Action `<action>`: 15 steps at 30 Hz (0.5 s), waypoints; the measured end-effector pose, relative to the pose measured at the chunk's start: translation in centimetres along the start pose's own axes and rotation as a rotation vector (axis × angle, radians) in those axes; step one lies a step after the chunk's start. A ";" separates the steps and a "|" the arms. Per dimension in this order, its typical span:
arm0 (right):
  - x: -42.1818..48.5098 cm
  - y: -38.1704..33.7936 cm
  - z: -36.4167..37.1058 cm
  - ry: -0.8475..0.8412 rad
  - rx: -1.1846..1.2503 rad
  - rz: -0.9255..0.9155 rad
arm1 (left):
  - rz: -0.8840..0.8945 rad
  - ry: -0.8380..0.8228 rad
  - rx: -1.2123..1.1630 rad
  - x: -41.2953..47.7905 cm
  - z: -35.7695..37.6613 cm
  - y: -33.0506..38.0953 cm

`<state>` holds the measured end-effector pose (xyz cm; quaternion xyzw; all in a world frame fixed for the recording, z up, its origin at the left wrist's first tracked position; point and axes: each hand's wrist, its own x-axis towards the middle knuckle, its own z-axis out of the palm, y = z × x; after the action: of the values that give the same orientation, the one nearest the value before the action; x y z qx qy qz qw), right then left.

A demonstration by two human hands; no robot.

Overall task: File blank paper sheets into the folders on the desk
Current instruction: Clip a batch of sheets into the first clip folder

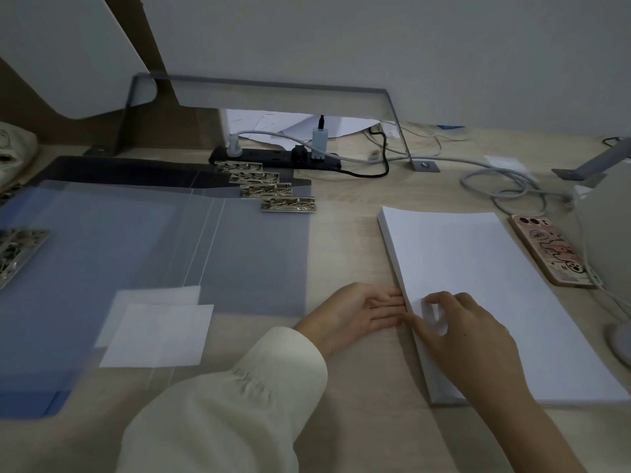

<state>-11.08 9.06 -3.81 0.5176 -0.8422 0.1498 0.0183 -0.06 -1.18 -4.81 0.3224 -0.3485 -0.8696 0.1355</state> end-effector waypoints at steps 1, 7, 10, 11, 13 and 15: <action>0.0 -0.1 0.1 0.004 -0.009 0.001 | 0.016 -0.016 0.000 -0.1 -0.1 -0.1; 0.0 -0.1 -0.1 0.016 0.029 -0.006 | 0.043 -0.036 -0.029 -0.2 -0.4 -0.3; 0.0 0.1 -0.3 0.009 0.059 -0.003 | 0.041 -0.035 -0.033 -0.1 -0.5 -0.3; 0.0 0.1 -0.3 0.007 0.066 -0.002 | 0.037 -0.038 -0.039 0.0 -0.5 -0.3; -0.1 0.2 -0.2 0.004 0.072 -0.002 | 0.031 -0.043 -0.045 0.0 -0.6 -0.3; -0.1 0.2 -0.2 0.000 0.079 0.000 | 0.030 -0.044 -0.047 0.0 -0.6 -0.3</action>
<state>-11.29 9.27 -3.66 0.5178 -0.8357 0.1829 -0.0019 0.32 -1.27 -5.39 0.2946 -0.3356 -0.8823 0.1485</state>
